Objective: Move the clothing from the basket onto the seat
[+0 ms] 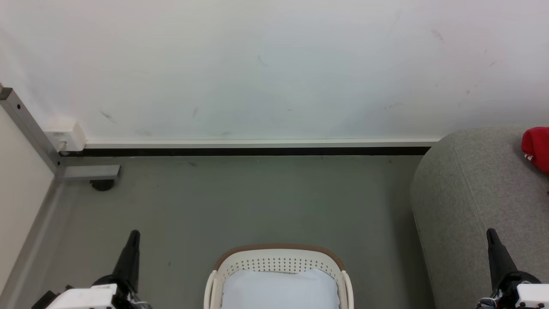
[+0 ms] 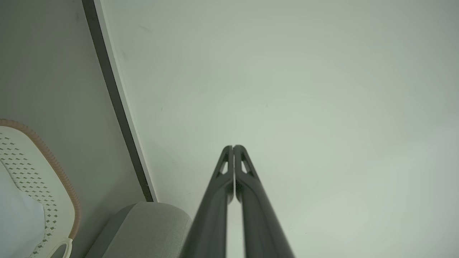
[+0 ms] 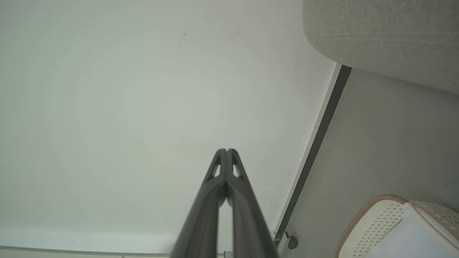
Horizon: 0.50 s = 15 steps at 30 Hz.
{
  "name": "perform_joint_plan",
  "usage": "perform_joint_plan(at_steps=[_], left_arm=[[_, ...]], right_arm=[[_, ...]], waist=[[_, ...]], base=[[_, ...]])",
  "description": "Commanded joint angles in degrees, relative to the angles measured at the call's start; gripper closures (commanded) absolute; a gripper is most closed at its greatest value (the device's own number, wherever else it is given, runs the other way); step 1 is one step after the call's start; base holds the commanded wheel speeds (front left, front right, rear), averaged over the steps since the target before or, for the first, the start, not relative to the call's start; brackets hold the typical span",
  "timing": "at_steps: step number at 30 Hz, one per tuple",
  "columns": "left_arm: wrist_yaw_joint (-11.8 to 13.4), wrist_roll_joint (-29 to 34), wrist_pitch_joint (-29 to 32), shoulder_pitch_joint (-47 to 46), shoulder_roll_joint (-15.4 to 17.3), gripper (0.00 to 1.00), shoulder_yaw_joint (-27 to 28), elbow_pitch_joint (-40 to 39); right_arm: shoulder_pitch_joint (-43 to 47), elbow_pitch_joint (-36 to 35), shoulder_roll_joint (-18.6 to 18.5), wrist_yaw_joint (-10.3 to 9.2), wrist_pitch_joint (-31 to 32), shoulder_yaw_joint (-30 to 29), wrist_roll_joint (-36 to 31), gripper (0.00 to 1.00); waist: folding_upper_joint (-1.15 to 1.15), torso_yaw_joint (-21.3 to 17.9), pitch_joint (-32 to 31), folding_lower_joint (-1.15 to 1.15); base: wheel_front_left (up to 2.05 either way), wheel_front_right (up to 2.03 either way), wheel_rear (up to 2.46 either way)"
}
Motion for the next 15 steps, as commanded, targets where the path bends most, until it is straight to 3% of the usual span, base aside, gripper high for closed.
perform_joint_plan(at_steps=[1, 15], left_arm=[[-0.38, -0.78, 0.23, -0.54, 0.12, 1.00, 0.17, 0.03], [-0.38, -0.78, 0.22, -0.54, 0.12, 1.00, 0.16, 0.03]], right_arm=[[-0.66, -0.22, -0.38, -0.14, 0.16, -0.18, 0.11, 1.00], [-0.66, -0.22, -0.38, -0.13, 0.16, -0.17, 0.12, 1.00]], waist=[[0.00, 0.00, 0.00, 0.00], [0.00, 0.00, 0.00, 0.00]], base=[[0.00, 0.00, 0.00], [0.00, 0.00, 0.00]])
